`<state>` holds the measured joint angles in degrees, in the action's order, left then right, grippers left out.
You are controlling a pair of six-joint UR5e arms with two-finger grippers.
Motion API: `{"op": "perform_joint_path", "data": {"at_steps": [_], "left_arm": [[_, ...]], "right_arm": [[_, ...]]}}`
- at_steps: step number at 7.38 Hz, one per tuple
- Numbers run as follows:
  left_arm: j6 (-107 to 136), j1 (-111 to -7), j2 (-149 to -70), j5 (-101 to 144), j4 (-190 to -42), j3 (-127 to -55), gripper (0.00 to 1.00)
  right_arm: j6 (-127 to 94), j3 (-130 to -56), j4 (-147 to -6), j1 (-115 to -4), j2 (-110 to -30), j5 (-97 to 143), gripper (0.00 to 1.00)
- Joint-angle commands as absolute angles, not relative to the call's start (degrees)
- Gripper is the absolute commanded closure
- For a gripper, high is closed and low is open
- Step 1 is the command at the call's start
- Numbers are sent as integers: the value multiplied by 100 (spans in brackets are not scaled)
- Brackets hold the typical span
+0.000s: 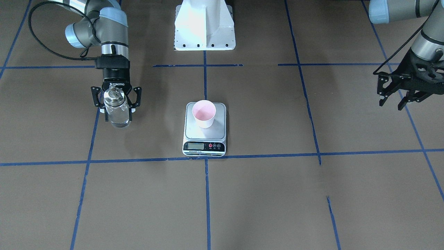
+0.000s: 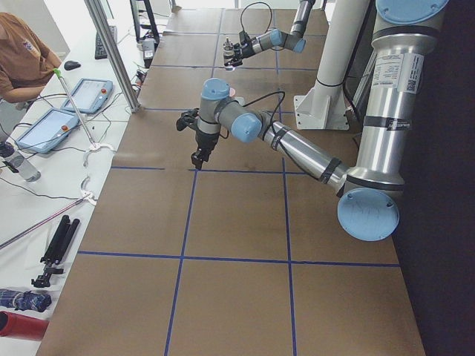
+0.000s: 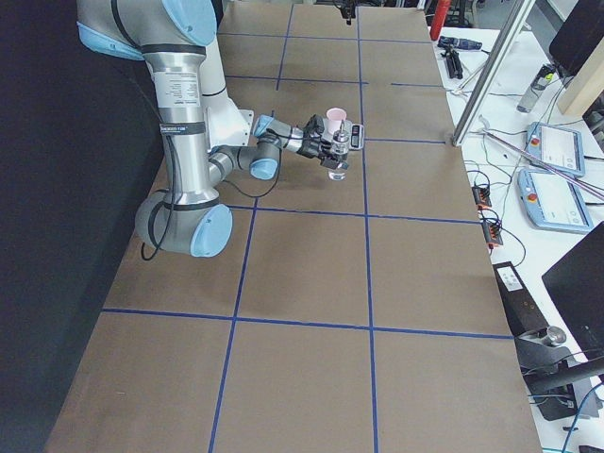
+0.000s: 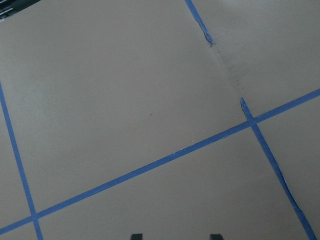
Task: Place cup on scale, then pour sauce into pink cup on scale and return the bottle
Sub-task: 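Carry the bottle with the right gripper toward the pink cup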
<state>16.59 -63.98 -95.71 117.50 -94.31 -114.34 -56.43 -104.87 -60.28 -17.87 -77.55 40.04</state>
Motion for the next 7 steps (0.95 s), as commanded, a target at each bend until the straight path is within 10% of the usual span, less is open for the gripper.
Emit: {"op": "perform_joint_path", "data": {"at_steps": [1,7], "left_arm": [[1687,-6398,-9571,11768,-9431,-11443,45],[1723,-6407,-9563,11795,-9431,-11487,45]], "right_arm": [[-5660,-10582,-7964,-1758,-6859,3999,100],[-5661,-10539,-9430,-1626,-6196,4052,100]]}}
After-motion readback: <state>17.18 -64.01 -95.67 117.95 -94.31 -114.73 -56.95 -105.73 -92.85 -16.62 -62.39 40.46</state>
